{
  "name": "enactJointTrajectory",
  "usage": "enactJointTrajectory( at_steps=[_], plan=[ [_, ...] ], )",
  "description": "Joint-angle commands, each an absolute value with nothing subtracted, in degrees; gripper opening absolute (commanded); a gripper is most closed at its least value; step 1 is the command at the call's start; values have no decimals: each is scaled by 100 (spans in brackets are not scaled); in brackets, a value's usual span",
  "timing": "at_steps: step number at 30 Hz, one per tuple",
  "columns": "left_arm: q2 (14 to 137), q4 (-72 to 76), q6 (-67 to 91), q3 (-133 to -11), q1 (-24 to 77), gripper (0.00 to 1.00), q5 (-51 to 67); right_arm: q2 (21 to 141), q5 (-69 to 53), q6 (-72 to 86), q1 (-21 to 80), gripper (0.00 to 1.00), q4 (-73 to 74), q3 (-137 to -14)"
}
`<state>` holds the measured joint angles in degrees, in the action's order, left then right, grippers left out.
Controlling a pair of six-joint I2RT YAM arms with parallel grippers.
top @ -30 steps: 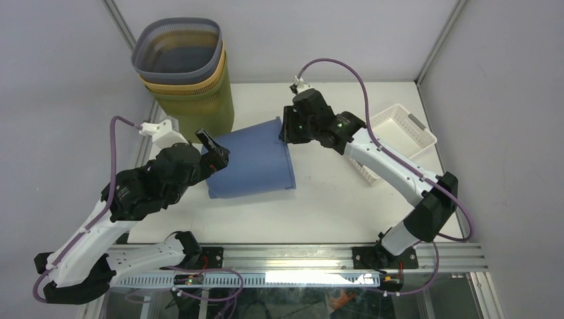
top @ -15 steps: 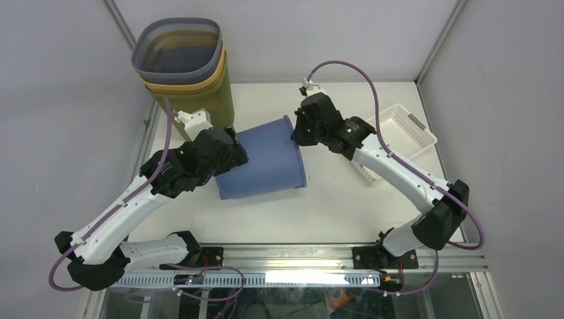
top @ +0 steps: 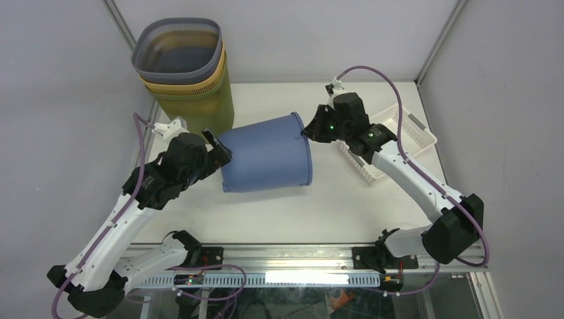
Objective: Turn the large container upside down
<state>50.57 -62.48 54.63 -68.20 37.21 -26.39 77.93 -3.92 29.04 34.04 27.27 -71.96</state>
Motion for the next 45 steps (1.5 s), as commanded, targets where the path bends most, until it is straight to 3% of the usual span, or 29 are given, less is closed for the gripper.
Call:
enactJointTrajectory(
  at_steps=[1,11,20,29,45],
  plan=[
    [4768,-5059,5414,-6261,3512,99,-1839,7834,-1114,2864,3075,0,3052,-6588],
    [4959,-4136,4818,-6417,3516,99,-932,7490,-2028,2987,2009,0,2753,-5696],
    [5195,-3522,4261,-6913,3510,99,42,7490,-2158,3199,1657,0,2601,-5183],
    [5489,-2890,4469,-6669,3518,99,663,7772,-2116,3507,1488,0,2175,-4865],
    [5529,-2573,4433,-6404,3524,99,892,8579,-1929,3720,1427,0,1915,-5557]
  ],
)
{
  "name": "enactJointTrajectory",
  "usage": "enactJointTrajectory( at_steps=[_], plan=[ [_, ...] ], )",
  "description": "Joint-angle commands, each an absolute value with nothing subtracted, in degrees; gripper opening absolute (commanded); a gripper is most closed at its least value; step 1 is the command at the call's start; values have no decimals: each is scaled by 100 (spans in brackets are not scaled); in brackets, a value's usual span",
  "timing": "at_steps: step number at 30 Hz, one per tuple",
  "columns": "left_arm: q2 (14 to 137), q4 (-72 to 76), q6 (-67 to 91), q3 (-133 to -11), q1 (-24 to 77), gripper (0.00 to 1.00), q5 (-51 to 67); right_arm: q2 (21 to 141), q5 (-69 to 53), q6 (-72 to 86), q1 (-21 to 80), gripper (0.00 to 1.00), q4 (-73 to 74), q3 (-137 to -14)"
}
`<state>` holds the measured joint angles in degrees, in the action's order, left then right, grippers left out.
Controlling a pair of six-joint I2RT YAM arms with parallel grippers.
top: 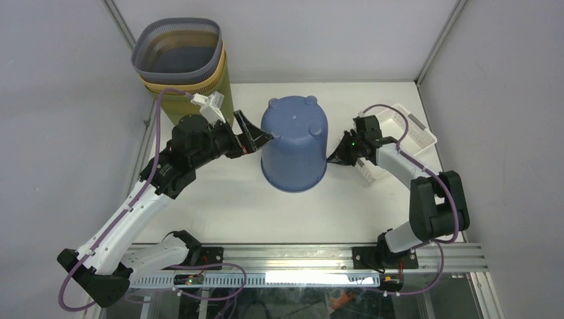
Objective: Turn the large container upside down
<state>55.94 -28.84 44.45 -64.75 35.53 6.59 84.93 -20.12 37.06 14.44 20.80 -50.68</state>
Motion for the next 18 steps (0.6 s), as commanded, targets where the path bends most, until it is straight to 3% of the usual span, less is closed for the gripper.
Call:
enactJointTrajectory(
  at_steps=[1,4,10,12,18],
  plan=[
    [5528,-2579,4408,-6370,3521,99,937,8586,-1907,3695,1430,5,1970,-5630],
    [5437,-2584,4363,-6182,3524,99,1078,8470,-1717,3499,1428,28,2270,-5862],
    [5087,-2849,3928,-5887,3672,99,1373,7618,-648,2721,1425,60,3435,-6341],
    [5090,-3133,3707,-5852,3866,98,1204,7276,-267,2500,1424,66,3778,-6356],
    [5694,-3269,3516,-5721,4453,98,289,6414,706,2201,1420,68,4557,-6327]
  ],
)
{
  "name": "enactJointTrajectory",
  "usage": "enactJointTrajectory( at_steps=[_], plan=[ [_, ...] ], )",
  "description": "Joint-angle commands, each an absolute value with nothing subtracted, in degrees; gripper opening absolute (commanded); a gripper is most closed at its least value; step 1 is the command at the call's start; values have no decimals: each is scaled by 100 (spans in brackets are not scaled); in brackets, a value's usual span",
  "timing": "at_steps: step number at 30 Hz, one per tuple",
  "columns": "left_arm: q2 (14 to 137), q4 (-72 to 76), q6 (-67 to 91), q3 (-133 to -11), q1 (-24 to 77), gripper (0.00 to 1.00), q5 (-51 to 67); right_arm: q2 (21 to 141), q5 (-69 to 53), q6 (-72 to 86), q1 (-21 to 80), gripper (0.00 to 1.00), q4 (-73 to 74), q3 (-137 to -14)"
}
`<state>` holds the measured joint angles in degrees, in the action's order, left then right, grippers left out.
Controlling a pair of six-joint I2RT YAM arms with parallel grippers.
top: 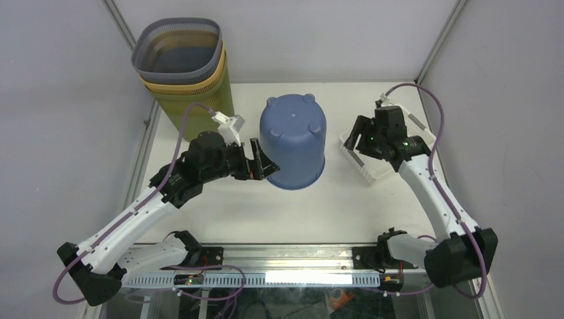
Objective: Turn the large container upside down
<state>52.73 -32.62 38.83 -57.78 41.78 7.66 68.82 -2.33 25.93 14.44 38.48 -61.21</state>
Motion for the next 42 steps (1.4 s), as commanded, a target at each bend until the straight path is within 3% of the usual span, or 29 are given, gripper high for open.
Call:
enactJointTrajectory(
  at_steps=[1,8,15,24,31,42],
  plan=[
    [5908,-3186,3421,-5795,4535,98,228,6321,850,2192,1416,68,4664,-6327],
    [7318,-2374,3224,-6309,4617,99,-339,6065,2025,2477,1345,74,5335,-6284],
    [8976,-1858,3024,-7309,4150,99,168,6399,1651,2399,1108,75,5391,-6482],
    [10442,-1812,3628,-8695,3221,99,-221,6914,1159,2961,940,75,4977,-6561],
    [10205,-2255,3097,-8948,3340,99,-361,8162,992,3737,945,76,4512,-7317],
    [8141,-2075,3859,-6617,4908,99,-352,10595,1346,4735,942,77,4802,-8990]
  ],
)
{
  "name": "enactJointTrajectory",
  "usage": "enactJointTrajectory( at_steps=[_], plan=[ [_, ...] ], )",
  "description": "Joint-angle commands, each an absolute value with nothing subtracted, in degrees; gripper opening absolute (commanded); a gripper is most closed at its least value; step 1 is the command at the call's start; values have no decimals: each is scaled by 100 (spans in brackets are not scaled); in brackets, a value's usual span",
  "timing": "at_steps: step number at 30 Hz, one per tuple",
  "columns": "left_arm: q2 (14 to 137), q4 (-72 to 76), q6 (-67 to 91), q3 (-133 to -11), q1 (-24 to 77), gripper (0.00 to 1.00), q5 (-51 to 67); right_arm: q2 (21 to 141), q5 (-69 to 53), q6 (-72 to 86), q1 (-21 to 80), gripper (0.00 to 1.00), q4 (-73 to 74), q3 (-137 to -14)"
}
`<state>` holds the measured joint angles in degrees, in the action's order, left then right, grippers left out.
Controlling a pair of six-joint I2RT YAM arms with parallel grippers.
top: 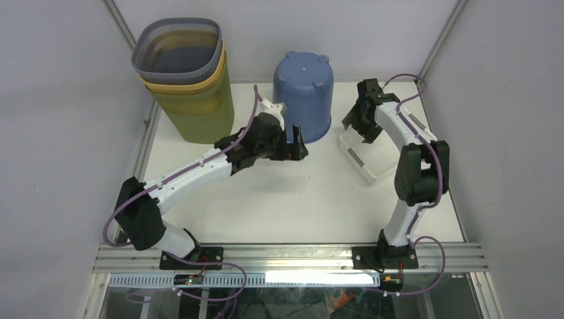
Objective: Turn the large container upside down
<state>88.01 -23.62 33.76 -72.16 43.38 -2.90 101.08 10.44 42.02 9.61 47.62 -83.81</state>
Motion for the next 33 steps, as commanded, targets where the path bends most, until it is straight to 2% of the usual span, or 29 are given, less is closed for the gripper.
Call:
enactJointTrajectory(
  at_steps=[1,7,10,16,21,26,33],
  plan=[
    [7942,-2006,4005,-6421,5071,99,-421,10753,1342,4761,941,75,4824,-9105],
    [7214,-1925,4349,-5717,5483,99,-667,11014,1277,4610,941,48,4490,-9179],
    [6978,-1929,4323,-5505,5484,99,-683,11044,1284,4557,940,38,4605,-9216],
    [6980,-1984,4201,-5532,5484,99,-752,10682,967,4313,942,0,4524,-8848],
    [6789,-2023,4406,-5368,5484,99,-750,9803,177,3979,934,0,4362,-8479],
    [6600,-2118,4500,-5087,5435,99,-1070,8800,-1540,3754,870,0,3540,-7956],
    [6660,-2220,4579,-5168,5410,99,-1306,7928,-3694,4446,560,0,2310,-7035]
  ],
)
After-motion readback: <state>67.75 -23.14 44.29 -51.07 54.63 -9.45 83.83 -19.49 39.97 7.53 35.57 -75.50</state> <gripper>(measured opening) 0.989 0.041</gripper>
